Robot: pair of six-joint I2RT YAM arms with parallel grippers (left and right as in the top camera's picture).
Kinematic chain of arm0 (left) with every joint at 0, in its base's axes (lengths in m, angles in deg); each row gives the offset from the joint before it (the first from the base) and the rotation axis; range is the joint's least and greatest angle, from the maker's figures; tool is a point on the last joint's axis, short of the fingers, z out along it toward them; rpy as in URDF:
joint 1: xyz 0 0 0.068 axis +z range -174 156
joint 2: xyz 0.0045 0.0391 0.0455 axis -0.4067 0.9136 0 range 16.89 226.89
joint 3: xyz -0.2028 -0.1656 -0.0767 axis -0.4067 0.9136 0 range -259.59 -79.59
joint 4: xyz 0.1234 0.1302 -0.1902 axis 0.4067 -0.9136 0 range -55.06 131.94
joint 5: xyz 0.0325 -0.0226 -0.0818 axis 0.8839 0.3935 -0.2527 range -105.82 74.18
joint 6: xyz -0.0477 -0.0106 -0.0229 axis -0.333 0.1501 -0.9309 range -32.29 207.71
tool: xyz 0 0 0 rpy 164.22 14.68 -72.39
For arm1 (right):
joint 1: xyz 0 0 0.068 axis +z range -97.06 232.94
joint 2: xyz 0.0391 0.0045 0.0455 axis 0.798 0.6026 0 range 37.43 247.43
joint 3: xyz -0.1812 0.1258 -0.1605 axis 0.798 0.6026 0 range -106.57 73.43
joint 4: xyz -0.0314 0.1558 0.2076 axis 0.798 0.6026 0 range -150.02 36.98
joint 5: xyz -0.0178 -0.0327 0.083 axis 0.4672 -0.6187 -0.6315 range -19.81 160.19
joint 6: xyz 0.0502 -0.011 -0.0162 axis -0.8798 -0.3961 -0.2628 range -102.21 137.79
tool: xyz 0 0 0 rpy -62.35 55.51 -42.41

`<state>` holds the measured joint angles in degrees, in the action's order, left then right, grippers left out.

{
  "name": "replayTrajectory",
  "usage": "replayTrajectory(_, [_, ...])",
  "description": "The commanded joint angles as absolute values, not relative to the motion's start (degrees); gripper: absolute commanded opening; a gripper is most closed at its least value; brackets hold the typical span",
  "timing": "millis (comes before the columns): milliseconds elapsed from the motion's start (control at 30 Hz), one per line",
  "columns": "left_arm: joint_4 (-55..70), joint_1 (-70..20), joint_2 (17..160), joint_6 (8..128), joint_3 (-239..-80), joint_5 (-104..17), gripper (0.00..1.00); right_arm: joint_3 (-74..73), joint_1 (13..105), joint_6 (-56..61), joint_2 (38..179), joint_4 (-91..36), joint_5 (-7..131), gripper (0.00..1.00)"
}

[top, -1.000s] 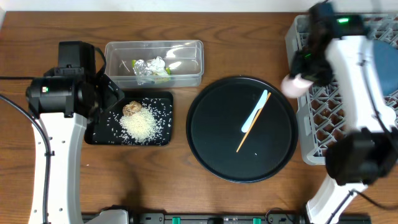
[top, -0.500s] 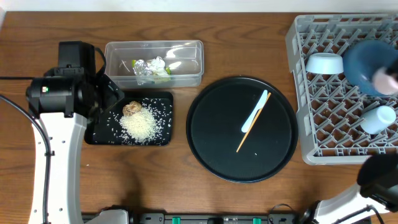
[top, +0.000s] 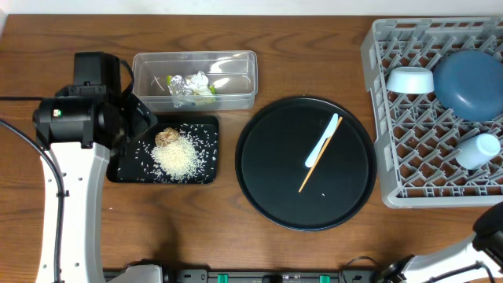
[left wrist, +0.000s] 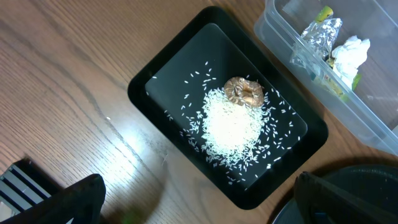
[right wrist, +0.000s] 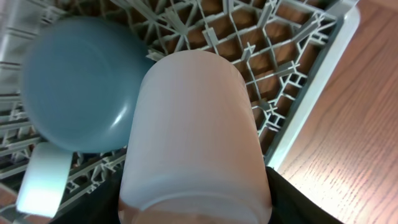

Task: Sort waste into correct bins and load items into the dishwasher rack
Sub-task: 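Carry the pink cup into the rack and set it down, then release the pink cup and move the right gripper to the chopstick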

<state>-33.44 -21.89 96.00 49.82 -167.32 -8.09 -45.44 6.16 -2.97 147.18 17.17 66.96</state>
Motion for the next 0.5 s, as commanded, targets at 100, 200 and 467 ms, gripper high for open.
replayTrajectory(100, [-33.7, -21.6, 96.3, 49.5, -167.6, -7.2, 0.98, -45.0, 6.0, -1.8, 153.1, 17.0, 66.1, 0.46])
replayTrajectory(200, [-33.6, -21.6, 96.3, 49.5, -167.6, -7.2, 0.98, -45.0, 5.8, -1.7, 154.4, 17.0, 66.3, 0.73])
replayTrajectory(467, [-33.6, -21.6, 96.3, 49.5, -167.6, -7.2, 0.98, -45.0, 5.6, -1.9, 154.4, 17.4, 66.1, 0.99])
